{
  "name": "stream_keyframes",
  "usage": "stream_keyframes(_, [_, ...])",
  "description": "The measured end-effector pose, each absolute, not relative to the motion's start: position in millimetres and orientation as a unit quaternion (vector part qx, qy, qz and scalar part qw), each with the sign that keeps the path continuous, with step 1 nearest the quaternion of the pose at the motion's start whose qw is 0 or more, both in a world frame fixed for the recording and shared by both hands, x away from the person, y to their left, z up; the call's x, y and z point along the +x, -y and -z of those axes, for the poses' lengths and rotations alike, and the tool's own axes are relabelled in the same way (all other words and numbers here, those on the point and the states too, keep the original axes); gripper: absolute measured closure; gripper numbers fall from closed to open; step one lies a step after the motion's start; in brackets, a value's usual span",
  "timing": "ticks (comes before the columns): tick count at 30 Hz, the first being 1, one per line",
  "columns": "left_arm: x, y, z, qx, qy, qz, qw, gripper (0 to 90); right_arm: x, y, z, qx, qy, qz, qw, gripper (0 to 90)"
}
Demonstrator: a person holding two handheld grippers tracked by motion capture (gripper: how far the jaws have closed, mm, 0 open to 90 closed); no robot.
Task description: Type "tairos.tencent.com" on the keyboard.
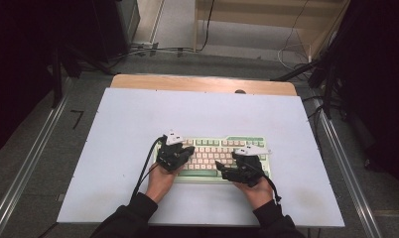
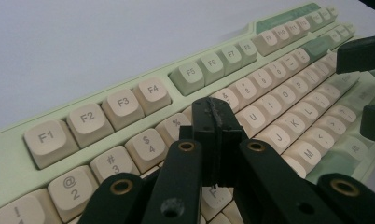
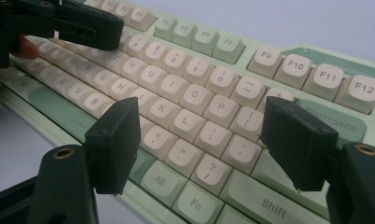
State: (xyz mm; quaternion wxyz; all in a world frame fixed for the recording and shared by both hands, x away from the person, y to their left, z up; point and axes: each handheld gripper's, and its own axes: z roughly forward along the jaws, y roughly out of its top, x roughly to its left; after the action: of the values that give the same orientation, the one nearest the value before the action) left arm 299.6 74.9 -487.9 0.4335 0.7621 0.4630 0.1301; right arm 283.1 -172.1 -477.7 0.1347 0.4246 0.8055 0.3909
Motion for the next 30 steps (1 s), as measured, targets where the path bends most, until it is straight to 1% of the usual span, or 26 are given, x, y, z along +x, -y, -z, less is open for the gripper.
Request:
stream_keyframes(17, [299.7, -70.3, 490.2, 0.776, -0.460, -0.125, 0.414, 90.0, 282.6, 170.2, 478.3, 0.421, -0.808, -0.389, 0.134, 26.5])
stream_keyframes(24, [295.1, -80.4, 478.3, 0.748, -0.468, -0.129, 0.453, 90.0, 282.6, 171.7, 477.4, 0.422, -0.806, -0.392, 0.135, 26.6])
stream_keyframes(25, [295.0, -82.4, 477.0, 0.746, -0.469, -0.127, 0.455, 86.4, 282.8, 171.9, 477.4, 0.422, -0.806, -0.393, 0.135, 26.5])
stream_keyframes(29, [293.6, -91.2, 471.6, 0.733, -0.476, -0.125, 0.469, 85.4, 282.3, 171.4, 477.3, 0.422, -0.806, -0.391, 0.136, 26.5])
stream_keyframes(30, [293.3, -92.9, 470.6, 0.733, -0.474, -0.124, 0.472, 80.7, 282.3, 171.2, 477.4, 0.422, -0.806, -0.391, 0.136, 26.5])
